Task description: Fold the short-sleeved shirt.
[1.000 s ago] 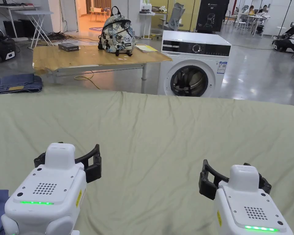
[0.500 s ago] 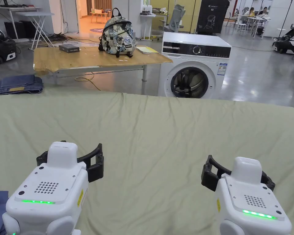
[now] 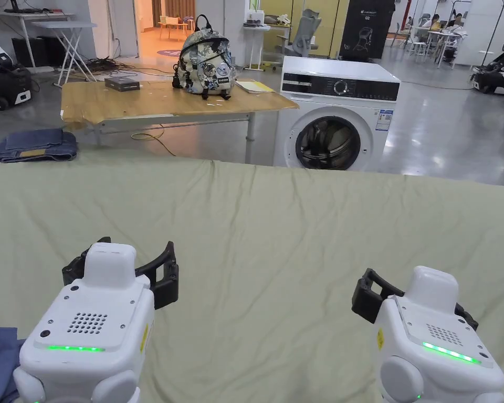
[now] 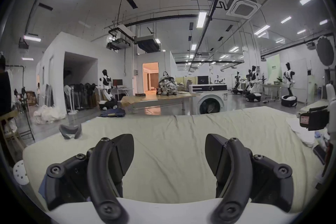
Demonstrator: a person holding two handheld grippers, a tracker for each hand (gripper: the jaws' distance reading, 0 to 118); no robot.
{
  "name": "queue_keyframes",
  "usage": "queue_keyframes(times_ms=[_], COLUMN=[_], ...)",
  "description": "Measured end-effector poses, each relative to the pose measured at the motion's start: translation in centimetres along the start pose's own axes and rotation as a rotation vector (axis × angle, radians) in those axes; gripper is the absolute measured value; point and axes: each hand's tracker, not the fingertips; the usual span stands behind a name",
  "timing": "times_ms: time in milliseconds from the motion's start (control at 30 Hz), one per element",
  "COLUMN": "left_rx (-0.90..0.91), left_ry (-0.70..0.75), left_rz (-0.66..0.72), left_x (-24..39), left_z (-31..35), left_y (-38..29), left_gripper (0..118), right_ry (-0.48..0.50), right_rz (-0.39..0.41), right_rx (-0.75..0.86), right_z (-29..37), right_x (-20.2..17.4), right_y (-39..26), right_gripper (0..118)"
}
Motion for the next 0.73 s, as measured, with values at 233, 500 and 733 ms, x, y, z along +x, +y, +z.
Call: queue_keyframes(times_ms=[233, 500, 733], left_rx=[-0.02, -0.031, -0.034], left_ry=[0.016, 0.0, -0.033], left_rz=[0.032, 0.049, 0.027], left_x=[-0.7, -1.3, -1.1], left_z=[-0.4, -0.4, -0.3], left_y=[-0.1, -0.3, -0.4], left_gripper=[82, 82, 82], right_ry=[-0.006, 0.015, 0.028], right_rz=[0.039, 0.055, 0.025], right_rx=[0.031, 0.063, -0.026], right_z=[0.4, 0.9, 0.3], right_x=[-0.7, -1.0, -1.0], right_y=[0.3, 0.3, 0.5], right_gripper=[96, 96, 95])
